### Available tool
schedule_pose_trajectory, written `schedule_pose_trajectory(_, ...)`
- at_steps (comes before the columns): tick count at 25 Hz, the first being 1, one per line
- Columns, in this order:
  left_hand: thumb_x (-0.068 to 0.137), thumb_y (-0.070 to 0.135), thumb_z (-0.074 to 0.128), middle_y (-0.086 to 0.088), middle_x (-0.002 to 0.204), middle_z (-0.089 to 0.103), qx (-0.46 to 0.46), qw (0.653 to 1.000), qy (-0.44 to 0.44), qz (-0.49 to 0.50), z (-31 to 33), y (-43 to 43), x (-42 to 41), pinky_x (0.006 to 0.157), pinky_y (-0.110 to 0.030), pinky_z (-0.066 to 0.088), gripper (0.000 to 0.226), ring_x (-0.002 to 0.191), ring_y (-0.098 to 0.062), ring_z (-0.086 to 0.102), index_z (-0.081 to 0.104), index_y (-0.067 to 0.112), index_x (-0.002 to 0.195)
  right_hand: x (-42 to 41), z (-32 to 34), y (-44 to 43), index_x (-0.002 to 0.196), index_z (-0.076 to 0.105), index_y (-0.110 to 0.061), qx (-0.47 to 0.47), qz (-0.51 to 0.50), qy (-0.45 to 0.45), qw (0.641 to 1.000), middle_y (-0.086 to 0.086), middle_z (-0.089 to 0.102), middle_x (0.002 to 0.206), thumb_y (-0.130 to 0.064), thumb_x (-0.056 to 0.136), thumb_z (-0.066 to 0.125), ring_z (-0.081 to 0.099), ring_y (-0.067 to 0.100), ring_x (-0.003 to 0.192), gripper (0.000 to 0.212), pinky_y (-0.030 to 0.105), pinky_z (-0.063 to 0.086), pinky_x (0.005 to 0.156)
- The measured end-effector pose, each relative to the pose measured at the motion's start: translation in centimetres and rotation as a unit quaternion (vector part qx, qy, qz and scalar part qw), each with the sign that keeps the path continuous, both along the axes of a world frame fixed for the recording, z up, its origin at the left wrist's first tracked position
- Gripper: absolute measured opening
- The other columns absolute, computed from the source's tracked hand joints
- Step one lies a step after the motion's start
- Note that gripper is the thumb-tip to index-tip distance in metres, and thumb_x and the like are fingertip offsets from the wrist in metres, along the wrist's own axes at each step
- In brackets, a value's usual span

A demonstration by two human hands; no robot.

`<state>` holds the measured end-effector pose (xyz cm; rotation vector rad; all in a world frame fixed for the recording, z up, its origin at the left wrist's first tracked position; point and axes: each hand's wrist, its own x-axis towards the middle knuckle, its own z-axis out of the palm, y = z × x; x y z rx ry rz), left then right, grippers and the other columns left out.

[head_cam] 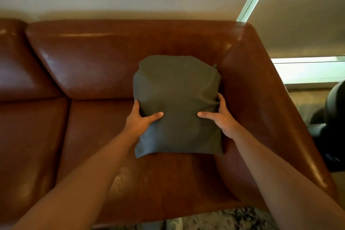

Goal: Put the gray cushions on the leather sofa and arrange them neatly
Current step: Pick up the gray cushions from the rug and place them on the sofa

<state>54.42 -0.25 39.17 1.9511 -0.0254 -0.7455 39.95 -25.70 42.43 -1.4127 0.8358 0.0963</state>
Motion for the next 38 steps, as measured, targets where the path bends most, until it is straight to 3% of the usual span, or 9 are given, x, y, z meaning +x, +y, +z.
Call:
schedule_pose_trajectory(5, 0.044, 0.073, 0.083, 0.006, 0.145, 0.048, 0.042, 0.999, -0.019, -0.011, -2.2, -0.9, 0.8, 0.107, -0.047, 0.043, 0.128, 0.133, -0.021, 0.046, 0.014, 0.046, 0.149, 1.6, -3.3, -1.2, 0.151, 0.005, -0.045, -0.021, 0.031, 0.008, 0.999, -0.006, 0.037, 0.151, -0.026, 0.058, 0.091, 0.043, 0.022, 0.134, 0.128, 0.051, 0.040, 0.108)
schedule_pose_trajectory(10, 0.061, 0.062, 0.080, 0.001, 0.159, 0.026, 0.104, 0.993, -0.050, -0.023, -4.0, -2.2, 0.5, 0.113, -0.046, 0.035, 0.128, 0.141, -0.027, 0.034, -0.003, 0.029, 0.154, 1.7, -5.8, -1.0, 0.148, 0.001, -0.053, -0.091, 0.054, 0.045, 0.993, -0.014, 0.012, 0.161, -0.065, 0.036, 0.090, 0.023, 0.022, 0.146, 0.143, 0.054, 0.031, 0.114)
schedule_pose_trajectory(13, 0.048, 0.074, 0.079, 0.003, 0.159, 0.026, 0.092, 0.994, -0.046, -0.019, -3.3, -1.3, 0.5, 0.112, -0.048, 0.036, 0.138, 0.142, -0.024, 0.033, -0.001, 0.033, 0.153, 1.7, -6.0, -0.7, 0.149, 0.000, -0.051, -0.122, 0.054, 0.055, 0.990, -0.012, 0.006, 0.163, -0.075, 0.030, 0.084, 0.015, 0.023, 0.149, 0.148, 0.056, 0.026, 0.116)
schedule_pose_trajectory(17, 0.042, 0.086, 0.072, 0.004, 0.155, 0.033, 0.078, 0.995, -0.061, -0.012, -1.6, 0.4, -0.6, 0.113, -0.049, 0.035, 0.136, 0.144, -0.022, 0.030, 0.013, 0.032, 0.152, 0.3, -4.3, 1.7, 0.153, 0.002, -0.041, -0.180, 0.020, 0.038, 0.983, -0.009, 0.009, 0.163, -0.067, 0.050, 0.084, 0.011, 0.021, 0.150, 0.134, 0.055, 0.024, 0.118)
schedule_pose_trajectory(20, 0.065, 0.073, 0.070, 0.002, 0.161, 0.016, 0.095, 0.991, -0.090, -0.022, 2.9, 1.4, -2.3, 0.120, -0.050, 0.017, 0.119, 0.150, -0.025, 0.005, 0.011, 0.022, 0.155, -0.8, -1.9, 5.3, 0.156, 0.002, -0.032, -0.224, 0.000, 0.017, 0.974, -0.006, 0.003, 0.164, -0.053, 0.069, 0.081, 0.004, 0.017, 0.151, 0.119, 0.048, 0.018, 0.121)
schedule_pose_trajectory(23, 0.076, 0.063, 0.067, 0.001, 0.164, 0.003, 0.129, 0.986, -0.103, -0.021, 5.1, 3.8, -2.8, 0.121, -0.047, 0.010, 0.112, 0.150, -0.021, -0.007, 0.002, 0.018, 0.155, -1.5, 1.0, 9.2, 0.157, 0.002, -0.027, -0.239, 0.029, -0.009, 0.970, -0.004, 0.000, 0.165, -0.050, 0.074, 0.078, 0.001, 0.015, 0.151, 0.114, 0.038, 0.015, 0.121)
schedule_pose_trajectory(28, 0.080, 0.060, 0.064, 0.000, 0.164, 0.004, 0.107, 0.989, -0.095, 0.023, 9.0, 11.0, -6.0, 0.121, -0.046, 0.011, 0.104, 0.150, -0.019, -0.006, 0.005, 0.019, 0.156, -4.5, 5.7, 18.2, 0.156, 0.002, -0.027, -0.242, 0.057, -0.036, 0.968, -0.008, 0.001, 0.164, -0.053, 0.078, 0.073, -0.001, 0.010, 0.150, 0.109, 0.033, 0.012, 0.119)
schedule_pose_trajectory(38, 0.081, 0.063, 0.062, -0.002, 0.164, 0.004, 0.128, 0.985, -0.114, -0.008, 13.5, 29.2, -13.7, 0.120, -0.049, 0.013, 0.104, 0.150, -0.021, -0.005, 0.004, 0.020, 0.155, -12.8, 10.0, 36.8, 0.156, 0.000, -0.030, -0.196, 0.047, -0.027, 0.979, -0.010, 0.001, 0.164, -0.054, 0.079, 0.071, 0.004, 0.012, 0.150, 0.107, 0.039, 0.017, 0.121)
